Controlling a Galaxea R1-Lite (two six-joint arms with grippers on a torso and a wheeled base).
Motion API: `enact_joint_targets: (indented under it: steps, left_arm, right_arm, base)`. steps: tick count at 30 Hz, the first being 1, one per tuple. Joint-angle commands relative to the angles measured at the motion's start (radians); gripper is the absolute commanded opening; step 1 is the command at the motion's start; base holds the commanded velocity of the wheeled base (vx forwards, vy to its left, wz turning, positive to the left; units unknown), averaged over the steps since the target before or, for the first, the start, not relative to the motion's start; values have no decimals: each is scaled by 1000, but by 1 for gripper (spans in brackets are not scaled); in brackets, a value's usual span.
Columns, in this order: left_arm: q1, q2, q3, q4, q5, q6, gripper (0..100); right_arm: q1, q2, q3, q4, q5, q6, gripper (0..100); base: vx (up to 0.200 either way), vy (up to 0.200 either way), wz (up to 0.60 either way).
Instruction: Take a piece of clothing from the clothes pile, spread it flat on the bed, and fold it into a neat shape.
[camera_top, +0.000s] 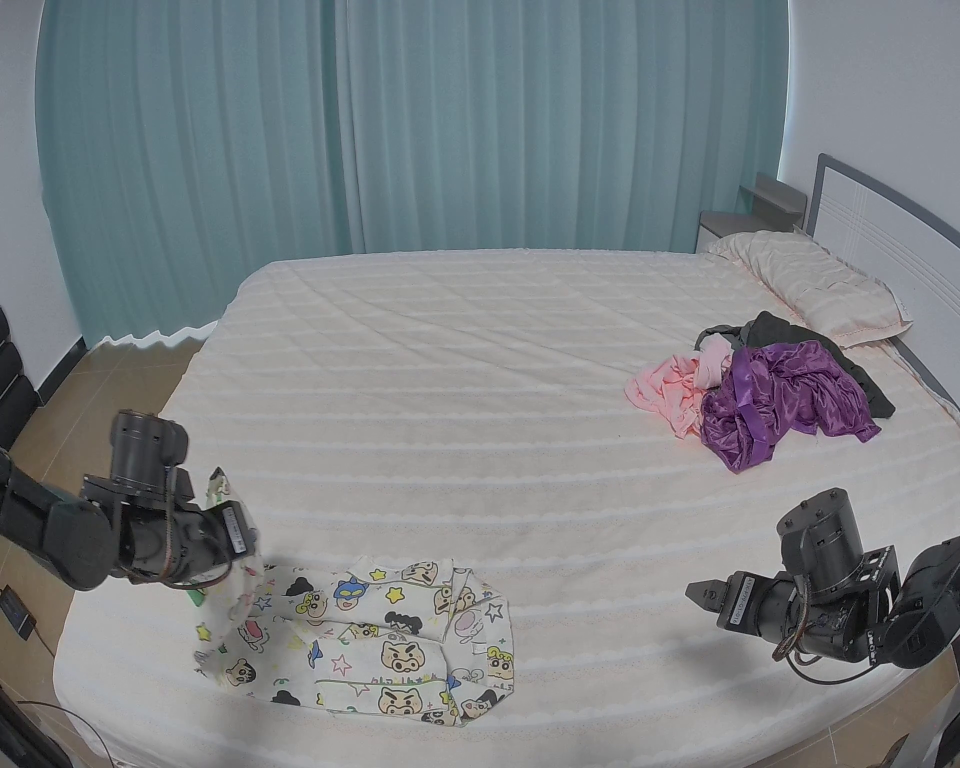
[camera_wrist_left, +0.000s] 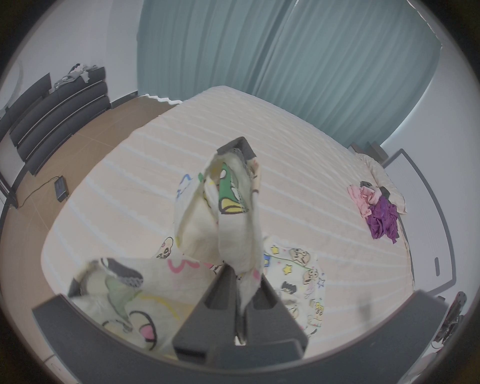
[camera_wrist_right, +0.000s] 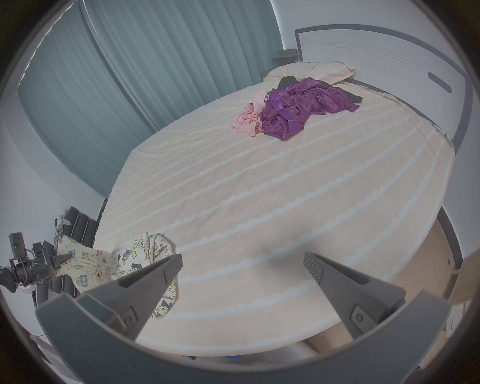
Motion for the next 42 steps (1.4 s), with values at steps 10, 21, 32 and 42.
enact_joint_targets:
  steps: [10,21,32,42]
  left_arm:
    - [-447,374,-188,-122,223,-282,0]
    - [-539,478,-301,-122,232,-396,0]
    - [-561,466,-261,-123,220,-430,100]
    - [-590,365,-123,-436,220,-468,100]
  right_arm:
    - [2,6,0,1,0,-1,100]
    - [2,16,0,0,0,-1,100]
    - [2,26,0,0,0,-1,100]
    - [2,46,2,-2,1,-1,100]
  base:
    - [0,0,0]
    - [0,0,0]
    - [0,0,0]
    - [0,0,0]
